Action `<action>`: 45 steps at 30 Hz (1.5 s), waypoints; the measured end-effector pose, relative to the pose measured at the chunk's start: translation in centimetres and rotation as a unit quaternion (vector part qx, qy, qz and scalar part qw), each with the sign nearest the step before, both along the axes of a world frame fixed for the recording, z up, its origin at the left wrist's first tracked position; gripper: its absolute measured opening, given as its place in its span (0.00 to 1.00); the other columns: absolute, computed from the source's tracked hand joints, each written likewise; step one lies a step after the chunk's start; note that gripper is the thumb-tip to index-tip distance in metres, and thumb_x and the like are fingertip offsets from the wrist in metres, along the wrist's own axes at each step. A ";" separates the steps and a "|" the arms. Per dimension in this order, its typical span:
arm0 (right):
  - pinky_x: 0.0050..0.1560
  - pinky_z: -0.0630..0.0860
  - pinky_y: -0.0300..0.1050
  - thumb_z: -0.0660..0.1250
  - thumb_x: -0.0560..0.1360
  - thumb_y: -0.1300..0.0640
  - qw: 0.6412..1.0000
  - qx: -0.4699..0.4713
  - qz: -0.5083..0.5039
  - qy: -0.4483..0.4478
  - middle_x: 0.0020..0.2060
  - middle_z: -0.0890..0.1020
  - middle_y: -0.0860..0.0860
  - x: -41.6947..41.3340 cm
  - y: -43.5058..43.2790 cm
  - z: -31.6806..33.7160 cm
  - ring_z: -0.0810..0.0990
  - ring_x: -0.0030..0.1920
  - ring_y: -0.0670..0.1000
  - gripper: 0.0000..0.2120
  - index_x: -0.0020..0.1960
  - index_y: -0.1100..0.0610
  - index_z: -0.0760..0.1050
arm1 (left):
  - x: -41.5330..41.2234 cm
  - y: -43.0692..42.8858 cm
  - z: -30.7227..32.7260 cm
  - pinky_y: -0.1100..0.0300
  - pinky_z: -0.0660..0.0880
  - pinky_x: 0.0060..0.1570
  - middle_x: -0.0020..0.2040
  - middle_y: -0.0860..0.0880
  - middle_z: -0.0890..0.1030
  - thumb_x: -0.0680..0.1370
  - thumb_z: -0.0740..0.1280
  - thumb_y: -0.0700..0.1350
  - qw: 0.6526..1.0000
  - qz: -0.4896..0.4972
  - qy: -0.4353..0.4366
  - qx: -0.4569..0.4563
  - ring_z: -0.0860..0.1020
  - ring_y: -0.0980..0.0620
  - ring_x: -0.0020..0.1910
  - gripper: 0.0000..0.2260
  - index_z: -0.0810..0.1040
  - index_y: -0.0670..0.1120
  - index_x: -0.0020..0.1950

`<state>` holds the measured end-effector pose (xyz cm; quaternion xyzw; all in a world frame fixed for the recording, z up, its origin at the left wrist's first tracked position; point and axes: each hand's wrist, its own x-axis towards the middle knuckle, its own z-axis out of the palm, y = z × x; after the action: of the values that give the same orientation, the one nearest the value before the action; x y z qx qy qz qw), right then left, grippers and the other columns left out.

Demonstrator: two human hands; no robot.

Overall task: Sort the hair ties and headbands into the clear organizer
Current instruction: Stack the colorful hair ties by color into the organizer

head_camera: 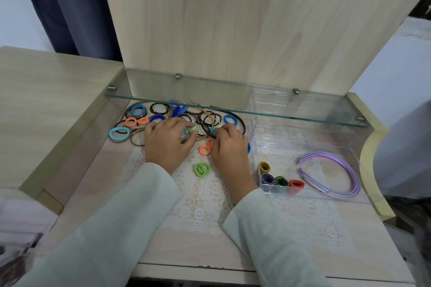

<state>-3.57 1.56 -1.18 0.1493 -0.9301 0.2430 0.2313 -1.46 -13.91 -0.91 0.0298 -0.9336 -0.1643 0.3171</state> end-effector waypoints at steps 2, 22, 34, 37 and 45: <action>0.47 0.71 0.53 0.61 0.71 0.57 1.000 -0.006 0.003 -0.001 0.49 0.79 0.57 0.2 0.1 0.0 0.79 0.47 0.59 0.13 0.49 0.62 0.80 | 0.0 -0.3 0.0 0.52 0.63 0.55 0.51 0.55 0.83 0.75 0.66 0.58 1.000 0.003 -0.002 0.020 0.80 0.50 0.50 0.11 0.83 0.55 0.52; 0.53 0.72 0.31 0.74 0.71 0.55 0.979 -0.153 0.132 -0.025 0.49 0.77 0.52 4.9 2.3 0.4 0.76 0.49 0.46 0.14 0.52 0.62 0.81 | 5.2 -2.0 -1.2 0.56 0.71 0.46 0.49 0.57 0.83 0.78 0.65 0.56 0.989 -0.142 0.030 -0.002 0.81 0.55 0.46 0.11 0.84 0.52 0.49; 0.48 0.71 0.27 0.73 0.70 0.59 0.976 -0.146 0.150 -0.053 0.53 0.75 0.52 6.2 1.2 0.3 0.76 0.44 0.46 0.16 0.56 0.62 0.79 | 5.3 -2.1 -1.6 0.51 0.74 0.47 0.50 0.57 0.82 0.78 0.62 0.58 0.990 -0.136 -0.038 -0.021 0.81 0.54 0.47 0.13 0.83 0.54 0.51; 0.48 0.69 0.25 0.72 0.70 0.61 0.977 -0.139 0.150 -0.053 0.53 0.75 0.52 6.2 1.1 0.3 0.75 0.42 0.45 0.14 0.55 0.62 0.79 | 5.1 -2.2 -1.6 0.50 0.75 0.47 0.49 0.58 0.82 0.77 0.61 0.59 0.987 -0.150 -0.060 -0.007 0.80 0.54 0.48 0.14 0.83 0.54 0.50; 0.45 0.74 0.30 0.70 0.70 0.65 0.973 -0.167 0.148 -0.062 0.52 0.75 0.50 6.0 1.1 0.4 0.77 0.40 0.42 0.13 0.55 0.60 0.80 | 5.2 -2.1 -1.4 0.50 0.74 0.52 0.51 0.59 0.82 0.77 0.58 0.61 0.985 -0.148 -0.093 0.010 0.79 0.55 0.52 0.17 0.83 0.55 0.51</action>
<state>2.43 2.68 -0.76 0.2296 -0.8563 0.4354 0.1563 3.70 -16.04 -2.35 -0.0906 -0.9514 -0.2150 0.2009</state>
